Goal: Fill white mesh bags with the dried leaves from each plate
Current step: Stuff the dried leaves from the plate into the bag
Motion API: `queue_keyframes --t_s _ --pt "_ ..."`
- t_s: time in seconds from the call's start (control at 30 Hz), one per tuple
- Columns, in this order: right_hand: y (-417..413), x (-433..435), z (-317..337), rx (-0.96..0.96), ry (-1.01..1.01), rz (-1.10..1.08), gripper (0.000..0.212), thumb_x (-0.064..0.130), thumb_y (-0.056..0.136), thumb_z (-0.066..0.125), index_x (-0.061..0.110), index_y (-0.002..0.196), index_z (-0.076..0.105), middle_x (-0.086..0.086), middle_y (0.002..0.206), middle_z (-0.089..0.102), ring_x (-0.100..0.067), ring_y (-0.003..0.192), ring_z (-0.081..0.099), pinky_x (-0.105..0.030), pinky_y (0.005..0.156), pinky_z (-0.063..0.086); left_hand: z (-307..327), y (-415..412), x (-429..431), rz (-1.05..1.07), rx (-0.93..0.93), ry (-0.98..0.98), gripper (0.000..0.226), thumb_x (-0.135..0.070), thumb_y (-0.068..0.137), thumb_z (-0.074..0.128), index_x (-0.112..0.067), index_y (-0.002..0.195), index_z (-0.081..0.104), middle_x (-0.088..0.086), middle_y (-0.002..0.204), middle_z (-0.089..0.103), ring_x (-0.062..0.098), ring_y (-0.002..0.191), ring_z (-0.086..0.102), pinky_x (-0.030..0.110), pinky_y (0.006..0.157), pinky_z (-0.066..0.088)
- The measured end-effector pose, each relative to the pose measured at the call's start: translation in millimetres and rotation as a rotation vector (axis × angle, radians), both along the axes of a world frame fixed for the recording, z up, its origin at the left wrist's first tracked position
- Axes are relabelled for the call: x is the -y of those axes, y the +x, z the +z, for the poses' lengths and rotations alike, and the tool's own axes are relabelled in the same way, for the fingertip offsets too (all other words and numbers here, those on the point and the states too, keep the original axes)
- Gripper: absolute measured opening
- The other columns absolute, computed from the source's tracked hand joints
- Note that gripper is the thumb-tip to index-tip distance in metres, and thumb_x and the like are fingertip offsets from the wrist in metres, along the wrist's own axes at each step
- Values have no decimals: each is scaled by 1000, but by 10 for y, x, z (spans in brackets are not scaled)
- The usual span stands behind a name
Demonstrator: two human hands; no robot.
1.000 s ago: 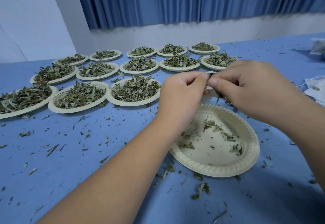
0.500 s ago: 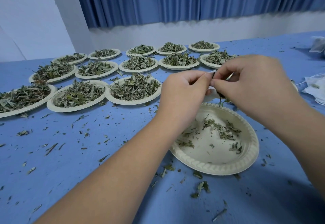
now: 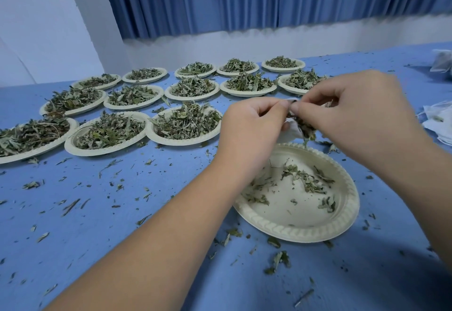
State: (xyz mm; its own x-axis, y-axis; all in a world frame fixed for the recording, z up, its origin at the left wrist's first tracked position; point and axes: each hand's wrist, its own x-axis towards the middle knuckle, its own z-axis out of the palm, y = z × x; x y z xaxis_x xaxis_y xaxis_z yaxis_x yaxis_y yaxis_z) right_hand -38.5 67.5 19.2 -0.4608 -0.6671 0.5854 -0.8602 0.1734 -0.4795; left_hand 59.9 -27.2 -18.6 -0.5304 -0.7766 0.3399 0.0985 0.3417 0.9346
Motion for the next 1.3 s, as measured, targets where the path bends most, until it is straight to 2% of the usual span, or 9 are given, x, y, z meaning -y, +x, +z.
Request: queue_keyframes --t_s 0.13,0.23,0.33,0.47,0.6,0.77,1.0,1.1,1.3 --pt "-1 -57 61 94 -90 83 16 33 85 66 30 69 69 33 45 49 6 46 48 -4 45 33 13 23 36 48 -8 40 21 -23 91 63 -18 76 76 -11 55 59 4 42 41 23 48 32" --pt "-43 -64 94 44 -133 65 13 46 84 63 34 80 67 29 66 55 10 63 51 -4 57 32 28 51 50 49 -41 101 20 -21 91 64 -14 76 76 -10 55 57 3 39 41 19 47 32" --pt "-110 -54 74 36 30 99 59 75 64 61 37 109 57 14 106 50 3 84 55 -14 69 36 59 69 39 69 -73 162 19 -19 90 64 -16 75 76 -12 54 58 3 43 46 20 51 39" --pt "-54 -11 9 -8 238 142 100 79 39 63 36 127 42 10 119 40 4 73 57 -23 72 38 78 89 34 84 -105 236 24 -19 89 65 -22 67 75 -6 60 63 11 56 54 35 68 50" --pt "-63 35 -39 -87 184 94 66 54 56 75 31 115 55 7 106 53 4 73 58 -6 70 33 91 94 27 82 -126 253 24 -17 89 65 -22 68 75 -5 61 63 10 57 57 41 76 57" --pt "-52 23 -32 -22 17 126 25 32 70 78 36 91 66 20 80 55 14 69 55 4 65 34 70 82 45 73 -112 215 24 -16 89 66 -23 68 75 -6 62 67 8 59 61 27 62 54" --pt "-51 38 -56 13 -14 130 13 25 73 78 31 83 72 19 58 59 10 64 56 -1 62 38 52 55 23 8 -129 178 17 -12 92 62 -15 81 75 -8 53 59 0 41 49 12 44 41" --pt "-70 34 -50 60 -23 139 10 23 74 78 29 80 72 33 65 60 9 59 56 -1 58 38 39 47 15 -26 -140 168 17 -11 93 61 -13 82 74 -8 52 58 -1 38 47 9 43 38" --pt "-96 47 -56 96 -41 132 15 18 69 79 28 71 68 24 62 64 5 58 59 -3 56 41 9 0 6 -60 -110 130 17 -15 94 60 -14 87 76 -11 51 55 -1 36 44 7 41 33"
